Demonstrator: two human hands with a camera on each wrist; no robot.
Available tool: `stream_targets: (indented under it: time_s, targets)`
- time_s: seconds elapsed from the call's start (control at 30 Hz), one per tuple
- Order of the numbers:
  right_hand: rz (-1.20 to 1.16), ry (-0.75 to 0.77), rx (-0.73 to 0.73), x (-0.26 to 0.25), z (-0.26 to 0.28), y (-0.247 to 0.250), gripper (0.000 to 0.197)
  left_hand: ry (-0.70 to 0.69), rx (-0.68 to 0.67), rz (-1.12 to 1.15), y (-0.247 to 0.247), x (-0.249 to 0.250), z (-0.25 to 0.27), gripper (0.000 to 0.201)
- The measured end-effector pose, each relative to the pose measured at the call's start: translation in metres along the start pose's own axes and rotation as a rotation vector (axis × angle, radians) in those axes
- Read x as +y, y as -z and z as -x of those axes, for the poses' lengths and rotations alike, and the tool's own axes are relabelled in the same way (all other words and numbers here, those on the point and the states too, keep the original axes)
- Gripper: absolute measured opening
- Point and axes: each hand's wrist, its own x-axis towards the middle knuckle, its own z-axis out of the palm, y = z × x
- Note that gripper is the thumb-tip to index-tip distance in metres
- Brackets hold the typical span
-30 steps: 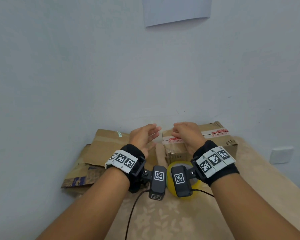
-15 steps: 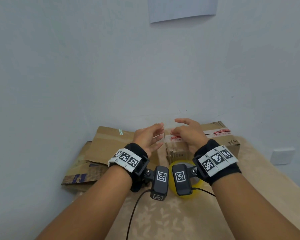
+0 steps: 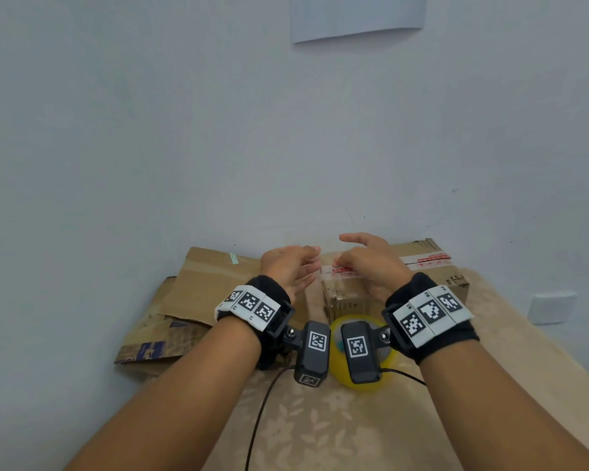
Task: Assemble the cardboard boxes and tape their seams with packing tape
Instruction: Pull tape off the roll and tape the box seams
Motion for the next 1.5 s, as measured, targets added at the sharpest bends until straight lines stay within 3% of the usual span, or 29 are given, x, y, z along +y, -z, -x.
stream_targets:
  time_s: [0.33, 0.53, 0.8, 1.2, 1.5]
  targets:
    - [0.048, 0.038, 0.147, 0.005, 0.002, -0.01, 0.05, 0.009, 0.018, 0.02, 0.007, -0.001, 0.002, 0.017]
    - [0.106, 0.041, 0.183, 0.007, -0.001, -0.011, 0.053, -0.014, 0.022, -0.018, 0.012, 0.001, 0.004, 0.024]
    - [0.173, 0.028, 0.141, 0.005, -0.009, -0.012, 0.058, -0.013, 0.057, -0.003, 0.016, 0.002, 0.004, 0.026]
    - [0.307, -0.041, 0.064, -0.008, -0.011, -0.014, 0.035, 0.109, 0.059, 0.041, 0.017, -0.005, 0.002, 0.01]
    - [0.372, -0.023, 0.096, -0.005, -0.02, -0.021, 0.038, 0.111, 0.05, 0.094, 0.021, -0.006, 0.0, 0.019]
